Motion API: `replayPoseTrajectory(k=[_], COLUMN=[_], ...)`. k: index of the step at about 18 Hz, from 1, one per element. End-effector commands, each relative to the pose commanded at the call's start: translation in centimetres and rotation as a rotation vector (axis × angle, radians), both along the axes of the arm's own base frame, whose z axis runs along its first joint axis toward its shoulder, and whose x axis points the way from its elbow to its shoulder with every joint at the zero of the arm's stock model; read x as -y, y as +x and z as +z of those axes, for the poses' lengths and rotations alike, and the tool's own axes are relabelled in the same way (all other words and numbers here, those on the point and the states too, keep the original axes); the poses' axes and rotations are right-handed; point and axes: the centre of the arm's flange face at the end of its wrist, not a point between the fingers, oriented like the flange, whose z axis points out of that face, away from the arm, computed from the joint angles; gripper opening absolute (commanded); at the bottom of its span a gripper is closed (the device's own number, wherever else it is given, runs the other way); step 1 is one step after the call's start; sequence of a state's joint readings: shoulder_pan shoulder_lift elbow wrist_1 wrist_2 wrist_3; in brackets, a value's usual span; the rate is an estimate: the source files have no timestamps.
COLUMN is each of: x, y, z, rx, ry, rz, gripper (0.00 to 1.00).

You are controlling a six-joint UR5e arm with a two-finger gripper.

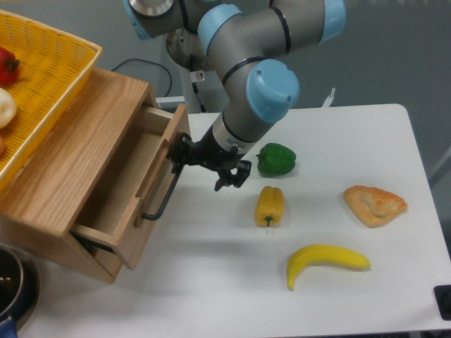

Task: Slide open the top drawer
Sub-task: 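Pull the handle outward, sliding the wooden drawer out of the cabinet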

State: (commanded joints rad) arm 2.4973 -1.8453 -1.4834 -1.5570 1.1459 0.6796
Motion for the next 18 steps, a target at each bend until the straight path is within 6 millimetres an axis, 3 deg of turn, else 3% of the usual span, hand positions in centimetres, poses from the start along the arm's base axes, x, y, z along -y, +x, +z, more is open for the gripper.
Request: replayPoseTrajectory(k=[18], x=[1.2], y=[-2.7], z=[0.3], rx=[-0.008], ry=[0.008], rz=[0.035], gripper=[1.00])
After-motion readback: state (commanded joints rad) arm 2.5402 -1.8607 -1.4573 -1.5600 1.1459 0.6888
